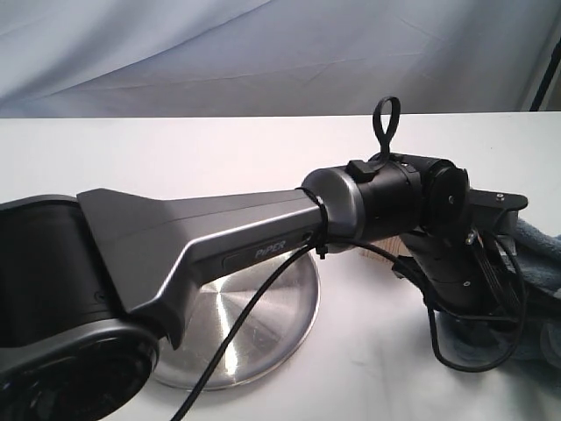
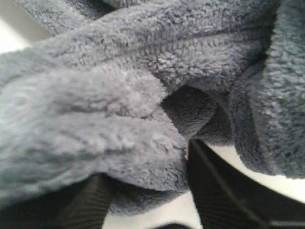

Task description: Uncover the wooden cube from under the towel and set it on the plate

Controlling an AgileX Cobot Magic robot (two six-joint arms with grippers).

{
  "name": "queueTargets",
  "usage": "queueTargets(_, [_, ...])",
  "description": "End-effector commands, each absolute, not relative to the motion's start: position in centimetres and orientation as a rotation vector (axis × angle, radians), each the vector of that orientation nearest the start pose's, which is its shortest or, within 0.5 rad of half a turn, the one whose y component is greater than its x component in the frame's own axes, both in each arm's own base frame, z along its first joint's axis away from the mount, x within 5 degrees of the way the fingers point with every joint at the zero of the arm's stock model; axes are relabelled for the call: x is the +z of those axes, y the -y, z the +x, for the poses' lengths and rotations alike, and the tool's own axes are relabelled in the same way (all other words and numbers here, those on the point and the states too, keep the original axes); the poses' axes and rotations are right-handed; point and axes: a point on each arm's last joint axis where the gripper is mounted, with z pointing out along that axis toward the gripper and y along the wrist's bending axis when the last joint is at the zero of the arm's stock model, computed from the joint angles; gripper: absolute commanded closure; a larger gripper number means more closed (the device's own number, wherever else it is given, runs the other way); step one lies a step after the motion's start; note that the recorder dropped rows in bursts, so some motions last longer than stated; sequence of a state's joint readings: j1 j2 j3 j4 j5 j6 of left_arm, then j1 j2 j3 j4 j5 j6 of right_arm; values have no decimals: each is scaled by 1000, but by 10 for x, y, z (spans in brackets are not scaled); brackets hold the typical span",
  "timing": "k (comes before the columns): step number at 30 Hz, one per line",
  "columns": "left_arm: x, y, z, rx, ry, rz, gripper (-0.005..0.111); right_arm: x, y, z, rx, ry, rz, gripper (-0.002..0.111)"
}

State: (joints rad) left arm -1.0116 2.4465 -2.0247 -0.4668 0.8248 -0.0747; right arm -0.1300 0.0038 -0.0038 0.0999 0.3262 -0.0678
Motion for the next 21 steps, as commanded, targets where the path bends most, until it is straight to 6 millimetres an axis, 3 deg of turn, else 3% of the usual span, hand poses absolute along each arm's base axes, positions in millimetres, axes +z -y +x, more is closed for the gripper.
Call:
queueTargets(1, [139, 462, 251, -817, -2706, 1001, 35, 184, 4, 54, -43, -1804, 116, 108])
queueTargets(8, [157, 458, 248, -816, -2670, 1083, 19, 184, 4, 54, -43, -1804, 116, 108])
queueTargets(16, [199, 448, 248, -739, -2567, 1147, 18, 184, 4, 54, -43, -1804, 116, 108])
queueTargets(21, [224, 438, 255, -588, -2447, 1195, 18, 184, 4, 54, -43, -1804, 116, 108])
